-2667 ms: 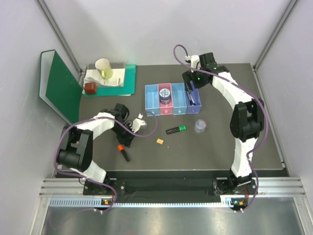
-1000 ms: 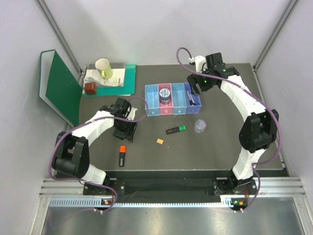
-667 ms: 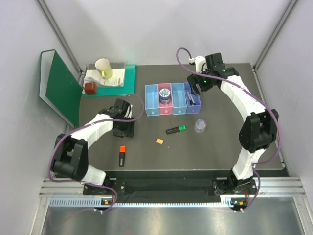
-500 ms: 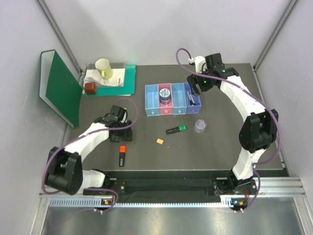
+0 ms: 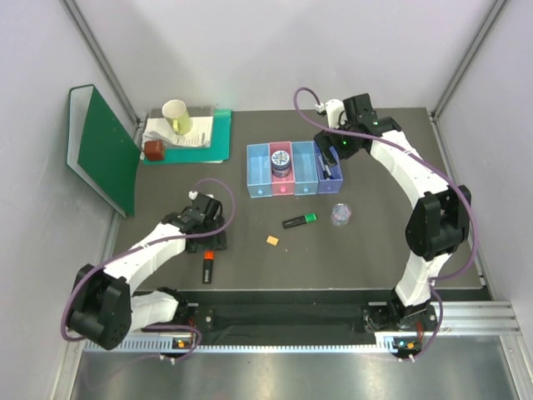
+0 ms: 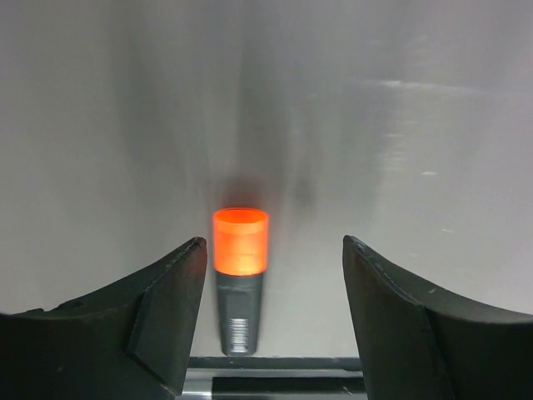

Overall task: Sort the stationery into containers
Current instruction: Pick up the pen from the center of the board, then place the pen in the storage box.

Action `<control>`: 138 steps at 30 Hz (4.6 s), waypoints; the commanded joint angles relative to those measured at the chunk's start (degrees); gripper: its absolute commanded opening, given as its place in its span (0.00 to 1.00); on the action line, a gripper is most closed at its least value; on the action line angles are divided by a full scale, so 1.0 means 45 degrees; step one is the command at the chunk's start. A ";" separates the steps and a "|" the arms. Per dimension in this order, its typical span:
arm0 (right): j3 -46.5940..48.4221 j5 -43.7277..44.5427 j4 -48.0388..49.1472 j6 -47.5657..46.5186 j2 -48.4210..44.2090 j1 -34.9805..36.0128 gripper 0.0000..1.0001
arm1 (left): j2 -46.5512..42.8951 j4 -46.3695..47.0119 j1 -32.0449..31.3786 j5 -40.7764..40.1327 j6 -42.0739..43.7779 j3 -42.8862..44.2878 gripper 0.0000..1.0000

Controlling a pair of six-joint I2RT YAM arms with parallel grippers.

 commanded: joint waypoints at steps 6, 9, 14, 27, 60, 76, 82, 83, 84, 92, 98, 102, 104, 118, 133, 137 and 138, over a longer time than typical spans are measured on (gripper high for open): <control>0.0032 0.0135 0.0509 -0.0091 -0.0481 0.0122 0.84 | 0.1067 0.0319 -0.0075 -0.0551 -0.0593 -0.0387 0.68; 0.0286 0.0096 0.0529 -0.0052 -0.0325 0.0122 0.84 | 0.1555 0.0379 -0.0056 -0.0316 -0.0612 -0.0426 0.64; 0.0423 -0.0060 0.0568 0.0026 -0.0149 0.0103 0.84 | 0.2122 0.0476 -0.0036 -0.0081 -0.0730 -0.0485 0.51; 0.0735 -0.0119 0.0548 0.0104 0.0027 0.0083 0.84 | 0.2045 0.0593 0.0002 -0.0178 -0.0458 -0.0349 0.01; -0.0357 0.0604 0.0900 0.0046 -0.0754 -0.0014 0.84 | 0.7315 0.1628 0.0901 0.2432 0.3372 1.0819 0.00; -0.0378 0.0623 0.0939 -0.0033 -0.0930 -0.0151 0.86 | 1.2434 0.2741 0.1116 0.3241 0.2454 1.6214 0.00; -0.0514 0.0428 0.0784 -0.0266 -0.0989 -0.0151 0.86 | 1.2845 0.2878 0.1155 0.3064 0.2747 1.5942 0.14; -0.0572 0.0428 0.0802 -0.0325 -0.0969 -0.0132 0.86 | 1.2807 0.2937 0.1174 0.3084 0.2824 1.5883 0.15; -0.0592 0.0409 0.0802 -0.0364 -0.0969 -0.0132 0.87 | 1.2768 0.3034 0.1194 0.3064 0.2864 1.5805 0.16; -0.1216 0.0194 0.0802 -0.0833 -0.1203 -0.0093 0.87 | 1.2533 0.3309 0.1194 0.3201 0.3039 1.5823 0.51; -0.1334 0.0213 0.0783 -0.0951 -0.1535 -0.0053 0.88 | 1.2455 0.3094 0.1194 0.3201 0.3001 1.5960 0.55; -0.1451 0.0135 0.0763 -0.1009 -0.1828 0.0044 0.88 | 1.2085 0.3113 0.1213 0.3493 0.2903 1.6077 0.54; -0.1626 0.0096 0.0744 -0.1009 -0.2061 0.0102 0.88 | 1.1694 0.3172 0.1194 0.3688 0.2961 1.6077 0.54; -0.3558 0.1267 0.0783 -0.1477 -0.5222 0.0103 0.94 | 0.8920 0.1904 0.0980 0.6345 0.5714 1.4241 0.68; -0.5513 0.1013 0.0334 -0.1536 -0.7667 -0.0034 1.00 | 0.7768 0.0419 0.0101 0.7265 0.7921 1.3695 0.92; -0.5826 0.1287 0.0567 -0.1712 -0.8019 -0.0073 1.00 | 0.7338 0.0008 -0.0697 0.7069 0.8761 1.3071 0.94; -0.5923 0.1365 0.0626 -0.1732 -0.8136 -0.0092 1.00 | 0.7163 -0.0012 -0.0894 0.6836 0.9169 1.2934 0.94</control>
